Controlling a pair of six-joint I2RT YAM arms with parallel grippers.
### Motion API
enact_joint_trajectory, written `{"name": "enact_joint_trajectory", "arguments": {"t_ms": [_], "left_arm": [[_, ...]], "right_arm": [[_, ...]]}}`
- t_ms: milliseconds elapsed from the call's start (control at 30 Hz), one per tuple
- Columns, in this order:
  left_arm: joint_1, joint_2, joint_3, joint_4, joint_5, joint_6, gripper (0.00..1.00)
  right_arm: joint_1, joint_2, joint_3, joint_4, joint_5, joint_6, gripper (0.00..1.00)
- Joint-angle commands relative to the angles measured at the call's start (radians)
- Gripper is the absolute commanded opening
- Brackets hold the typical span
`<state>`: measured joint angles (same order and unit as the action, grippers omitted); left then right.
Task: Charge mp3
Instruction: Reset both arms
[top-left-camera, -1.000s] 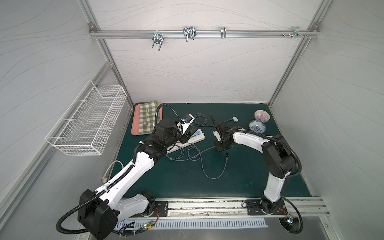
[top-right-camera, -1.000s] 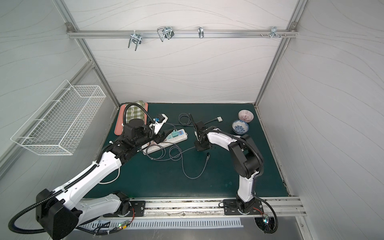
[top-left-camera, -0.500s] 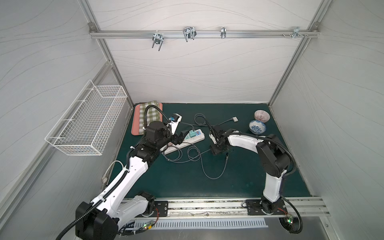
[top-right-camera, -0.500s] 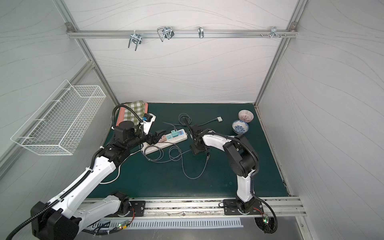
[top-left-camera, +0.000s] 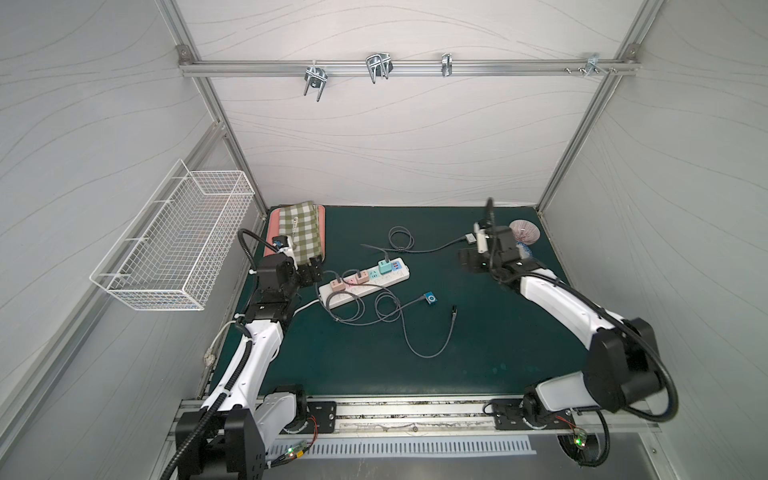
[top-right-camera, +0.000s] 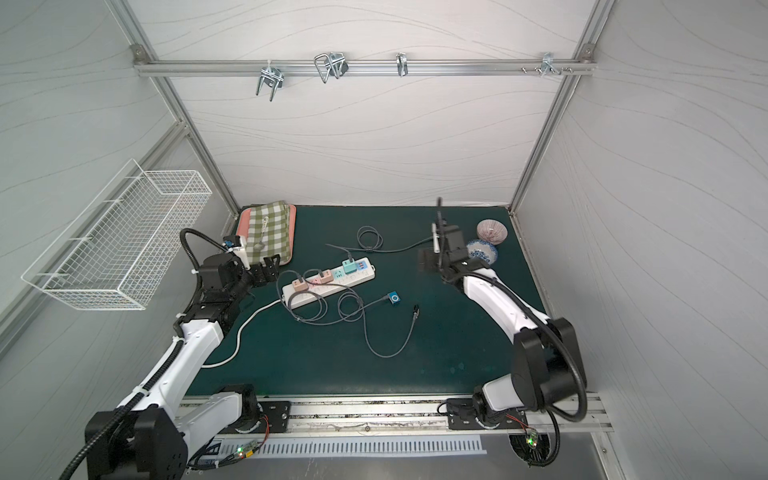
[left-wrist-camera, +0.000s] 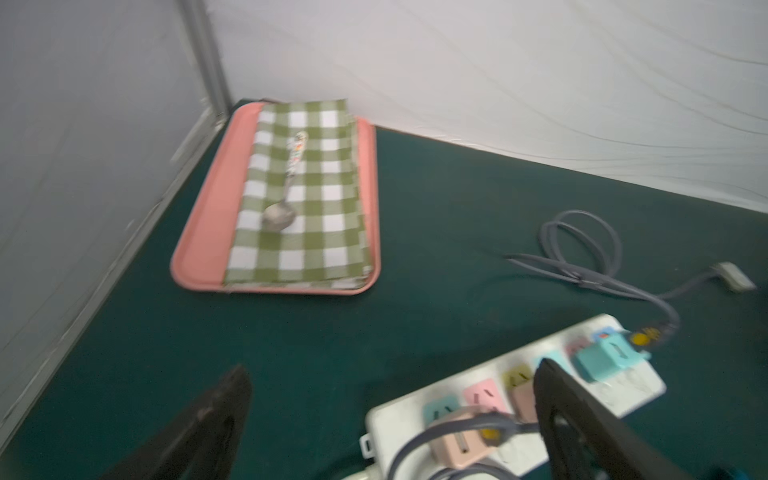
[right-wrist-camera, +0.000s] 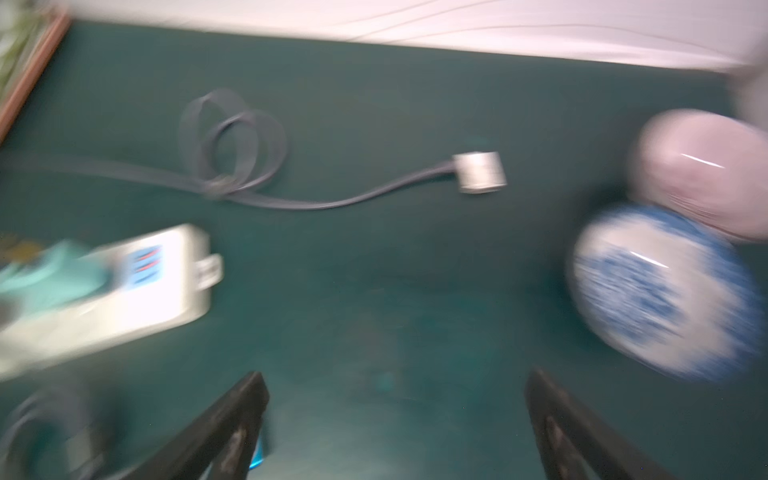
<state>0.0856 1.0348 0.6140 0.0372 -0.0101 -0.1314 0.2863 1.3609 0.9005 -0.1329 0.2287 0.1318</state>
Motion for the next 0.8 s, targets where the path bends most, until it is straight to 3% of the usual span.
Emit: {"name": "enact_joint_trajectory", "arguments": {"t_ms": [0,100,200,267,400,467,500,533,567,767], "left_arm": [[0.008,0.024,-0.063,0.182,-0.198,-0.028,0.99],[0.011,0.115,-0.115,0.283,-0.197,0.037,0.99],[0.011,0.225,-0.17,0.475,-0.155,0.027,0.99],[0.011,0.301,-0.207,0.618,-0.141,-0.001,0.99],[-0.004,0.453,-0.24,0.821,0.005,0.065,0.99],[-0.005,0.526,-0.249,0.939,0.044,0.082,0.99],[-0.004,0.489,-0.213,0.791,0.03,0.074,0.99],[-0.007,0.491,-0.192,0.753,0.015,0.074,0.99],[-0.014,0.518,-0.192,0.801,0.005,0.081,0.99],[-0.035,0.506,-0.163,0.719,-0.001,0.104,0.99]], "right_arm": [[-0.088,-0.02,-0.162,0.255,0.092,-0.011,0.99],[-0.138,0.026,-0.237,0.405,0.108,-0.087,0.99],[-0.191,0.083,-0.32,0.602,-0.022,-0.078,0.99],[-0.193,0.115,-0.372,0.7,-0.029,-0.076,0.99],[-0.194,0.22,-0.555,1.137,-0.13,-0.129,0.99],[-0.2,0.202,-0.523,1.044,-0.161,-0.128,0.99],[-0.206,0.198,-0.49,0.97,-0.181,-0.126,0.99],[-0.213,0.217,-0.474,0.97,-0.2,-0.122,0.99],[-0.215,0.224,-0.455,0.959,-0.224,-0.129,0.99],[-0.216,0.223,-0.451,0.938,-0.244,-0.135,0.99]]}}
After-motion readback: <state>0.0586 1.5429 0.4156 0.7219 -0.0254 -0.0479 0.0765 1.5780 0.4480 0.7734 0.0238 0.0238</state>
